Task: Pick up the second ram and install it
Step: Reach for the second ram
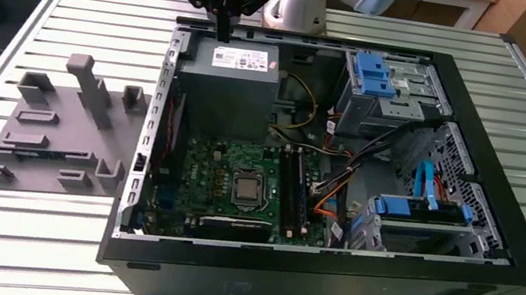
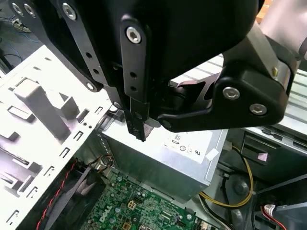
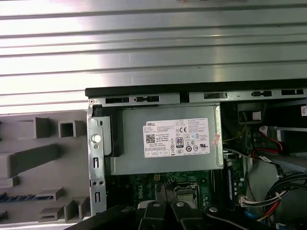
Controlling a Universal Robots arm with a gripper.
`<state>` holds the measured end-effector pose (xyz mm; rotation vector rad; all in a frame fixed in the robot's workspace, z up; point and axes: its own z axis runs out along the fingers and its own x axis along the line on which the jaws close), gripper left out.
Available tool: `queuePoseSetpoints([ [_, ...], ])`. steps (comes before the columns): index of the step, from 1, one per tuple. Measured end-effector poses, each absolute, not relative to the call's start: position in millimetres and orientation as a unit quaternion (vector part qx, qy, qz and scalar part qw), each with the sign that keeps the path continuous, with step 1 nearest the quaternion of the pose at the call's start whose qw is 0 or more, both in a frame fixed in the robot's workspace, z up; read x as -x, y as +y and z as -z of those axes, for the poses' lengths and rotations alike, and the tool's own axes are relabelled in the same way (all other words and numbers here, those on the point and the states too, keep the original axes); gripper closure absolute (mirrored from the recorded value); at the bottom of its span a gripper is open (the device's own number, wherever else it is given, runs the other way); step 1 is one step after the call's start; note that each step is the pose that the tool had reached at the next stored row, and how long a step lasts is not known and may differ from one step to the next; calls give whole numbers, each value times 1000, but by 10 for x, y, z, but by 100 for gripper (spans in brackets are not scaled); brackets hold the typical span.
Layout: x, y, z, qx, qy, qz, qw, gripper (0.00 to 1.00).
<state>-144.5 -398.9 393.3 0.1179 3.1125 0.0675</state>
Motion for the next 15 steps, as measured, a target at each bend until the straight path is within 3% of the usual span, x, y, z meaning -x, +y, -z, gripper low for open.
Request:
queuePoseSetpoints([
  [15, 1590, -3989, -3933, -38, 999, -22, 13, 89],
])
